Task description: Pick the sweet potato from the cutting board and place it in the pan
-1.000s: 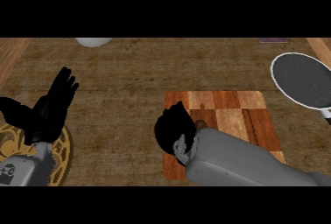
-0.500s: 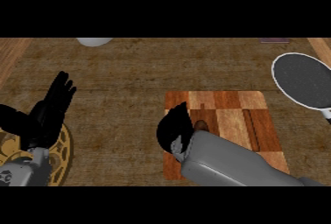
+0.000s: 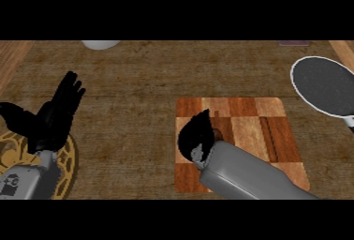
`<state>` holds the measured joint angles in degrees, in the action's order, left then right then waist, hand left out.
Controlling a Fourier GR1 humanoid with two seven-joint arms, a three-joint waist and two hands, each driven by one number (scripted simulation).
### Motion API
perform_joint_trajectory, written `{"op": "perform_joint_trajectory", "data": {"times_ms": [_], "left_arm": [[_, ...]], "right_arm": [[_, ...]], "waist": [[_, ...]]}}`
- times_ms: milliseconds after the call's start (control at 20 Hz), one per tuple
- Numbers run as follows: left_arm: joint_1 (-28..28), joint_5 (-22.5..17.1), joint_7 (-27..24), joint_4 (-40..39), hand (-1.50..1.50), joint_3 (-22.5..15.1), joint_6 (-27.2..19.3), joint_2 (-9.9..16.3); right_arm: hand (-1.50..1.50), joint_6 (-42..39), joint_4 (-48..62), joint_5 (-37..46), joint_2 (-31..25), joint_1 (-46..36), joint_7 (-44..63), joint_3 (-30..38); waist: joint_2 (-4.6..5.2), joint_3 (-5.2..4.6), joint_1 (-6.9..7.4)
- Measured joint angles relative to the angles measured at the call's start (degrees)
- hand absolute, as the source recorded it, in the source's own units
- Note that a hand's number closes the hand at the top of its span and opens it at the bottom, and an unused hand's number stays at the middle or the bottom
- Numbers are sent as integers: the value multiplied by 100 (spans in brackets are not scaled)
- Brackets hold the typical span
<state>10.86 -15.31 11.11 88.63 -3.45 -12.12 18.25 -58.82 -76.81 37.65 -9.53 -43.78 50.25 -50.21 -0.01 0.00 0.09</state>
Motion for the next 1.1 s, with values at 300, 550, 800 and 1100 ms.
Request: {"op": "perform_joint_trajectory", "data": {"times_ms": [300, 550, 800, 1100], "left_arm": [[-135, 113, 32, 134, 0, 77, 95, -93], [-214, 170, -2, 203, 0, 162, 193, -172], [-247, 216, -25, 147, 0, 268, 338, -203], [-169, 271, 63, 154, 0, 344, 401, -225]], "right_arm": [[-150, 5, 248, 556, 90, 211, -260, 70], [-150, 271, 498, 958, 79, 347, -646, 129], [150, 620, 813, 1349, 160, 480, -1050, 190], [150, 1094, 908, 1703, -4, 492, -1809, 116]], "waist": [[3, 0, 20], [6, 1, 24], [-39, -9, 23], [-84, -17, 39]]}}
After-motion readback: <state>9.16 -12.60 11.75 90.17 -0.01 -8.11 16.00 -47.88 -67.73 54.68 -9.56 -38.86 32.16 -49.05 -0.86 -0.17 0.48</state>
